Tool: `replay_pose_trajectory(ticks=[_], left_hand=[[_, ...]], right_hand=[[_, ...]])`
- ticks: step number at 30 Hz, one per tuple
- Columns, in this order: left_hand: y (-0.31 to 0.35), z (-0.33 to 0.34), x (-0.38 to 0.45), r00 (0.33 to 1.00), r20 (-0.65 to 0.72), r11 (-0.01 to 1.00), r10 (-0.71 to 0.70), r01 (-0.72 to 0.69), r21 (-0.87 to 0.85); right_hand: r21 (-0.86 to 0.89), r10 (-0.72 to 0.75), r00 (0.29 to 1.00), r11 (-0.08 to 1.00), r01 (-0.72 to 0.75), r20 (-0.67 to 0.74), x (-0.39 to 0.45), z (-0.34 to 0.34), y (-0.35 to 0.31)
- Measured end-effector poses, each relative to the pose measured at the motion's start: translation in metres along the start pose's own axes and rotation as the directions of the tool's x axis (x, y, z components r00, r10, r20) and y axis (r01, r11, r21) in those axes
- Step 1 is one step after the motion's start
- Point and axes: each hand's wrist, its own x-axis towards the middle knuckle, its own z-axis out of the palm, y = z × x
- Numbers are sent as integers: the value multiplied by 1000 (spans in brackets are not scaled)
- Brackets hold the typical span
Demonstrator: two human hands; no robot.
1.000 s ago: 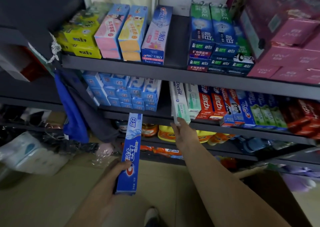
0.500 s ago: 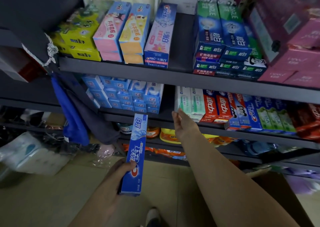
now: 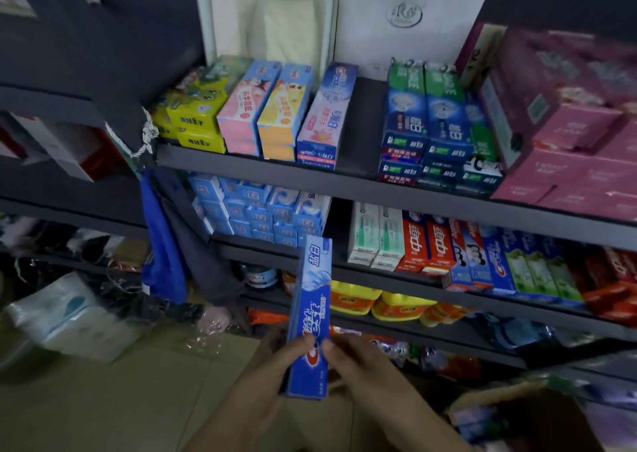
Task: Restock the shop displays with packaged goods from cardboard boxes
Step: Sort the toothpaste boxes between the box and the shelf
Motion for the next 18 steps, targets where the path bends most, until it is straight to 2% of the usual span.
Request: replay_pose_trajectory(ticks=[3, 8, 11, 18], left_hand=[[-2, 19, -9, 999, -24, 999, 45, -45, -16], [-8, 37, -22, 986, -125, 993, 114, -113, 17], [-9, 41, -27, 976, -166, 990, 139, -137, 27], [-1, 44, -35, 961, -212, 984, 180, -172, 54]], right_hand=[[-5, -83, 996, 996, 84, 13, -16, -3, 0], [-5, -127, 991, 992, 128, 36, -37, -20, 1], [102, -107, 994, 989, 108, -13, -49, -34, -3], [177, -101, 992, 978, 112, -70, -79, -56, -17]])
